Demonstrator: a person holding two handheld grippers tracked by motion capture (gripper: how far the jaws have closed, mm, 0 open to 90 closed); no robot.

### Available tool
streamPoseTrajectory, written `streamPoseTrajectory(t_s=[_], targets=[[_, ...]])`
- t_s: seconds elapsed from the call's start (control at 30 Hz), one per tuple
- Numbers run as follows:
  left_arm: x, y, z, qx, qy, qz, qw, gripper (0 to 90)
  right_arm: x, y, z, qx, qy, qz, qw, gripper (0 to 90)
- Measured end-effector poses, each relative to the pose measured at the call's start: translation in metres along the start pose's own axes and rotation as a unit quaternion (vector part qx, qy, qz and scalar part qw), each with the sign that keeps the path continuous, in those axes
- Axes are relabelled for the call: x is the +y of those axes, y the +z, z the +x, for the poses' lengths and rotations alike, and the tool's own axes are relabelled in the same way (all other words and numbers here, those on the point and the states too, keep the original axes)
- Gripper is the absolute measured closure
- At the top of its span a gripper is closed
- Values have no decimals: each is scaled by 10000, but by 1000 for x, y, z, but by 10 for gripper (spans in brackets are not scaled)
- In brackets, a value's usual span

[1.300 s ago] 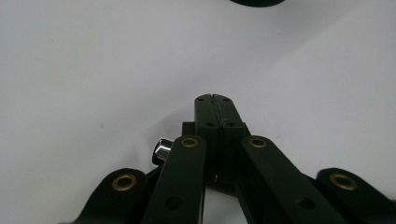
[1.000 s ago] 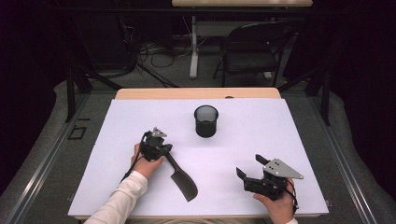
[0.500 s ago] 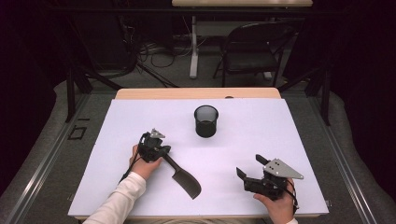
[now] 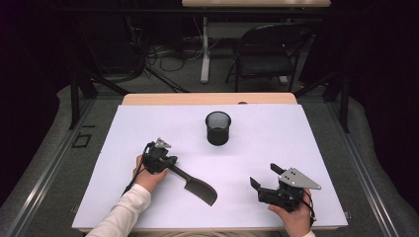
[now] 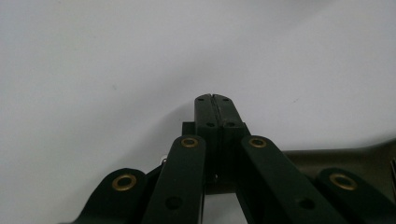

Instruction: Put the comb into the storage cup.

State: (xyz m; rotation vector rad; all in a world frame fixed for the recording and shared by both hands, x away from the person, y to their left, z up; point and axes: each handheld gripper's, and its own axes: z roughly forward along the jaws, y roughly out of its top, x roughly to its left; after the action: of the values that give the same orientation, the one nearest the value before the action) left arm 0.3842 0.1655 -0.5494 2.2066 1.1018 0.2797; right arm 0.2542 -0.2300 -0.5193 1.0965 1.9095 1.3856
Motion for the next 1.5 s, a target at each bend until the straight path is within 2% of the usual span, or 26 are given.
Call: streamPoseTrajectory(t_s=[0.67, 0.7, 0.9, 1.5], targets=[[-13, -11, -1, -37, 56, 24, 10000, 900, 0, 0, 0, 3, -15, 14, 10000, 144], [-15, -13, -1, -73, 109, 83, 9999, 900, 0, 0, 0, 2, -3, 6, 10000, 144], [-20, -18, -6, -75, 191, 61, 9998, 900, 0, -1, 0, -1, -16, 34, 10000, 144], [-35, -33, -11, -204, 306, 116, 9993, 900, 0, -1, 0, -5, -30, 32, 10000, 144]])
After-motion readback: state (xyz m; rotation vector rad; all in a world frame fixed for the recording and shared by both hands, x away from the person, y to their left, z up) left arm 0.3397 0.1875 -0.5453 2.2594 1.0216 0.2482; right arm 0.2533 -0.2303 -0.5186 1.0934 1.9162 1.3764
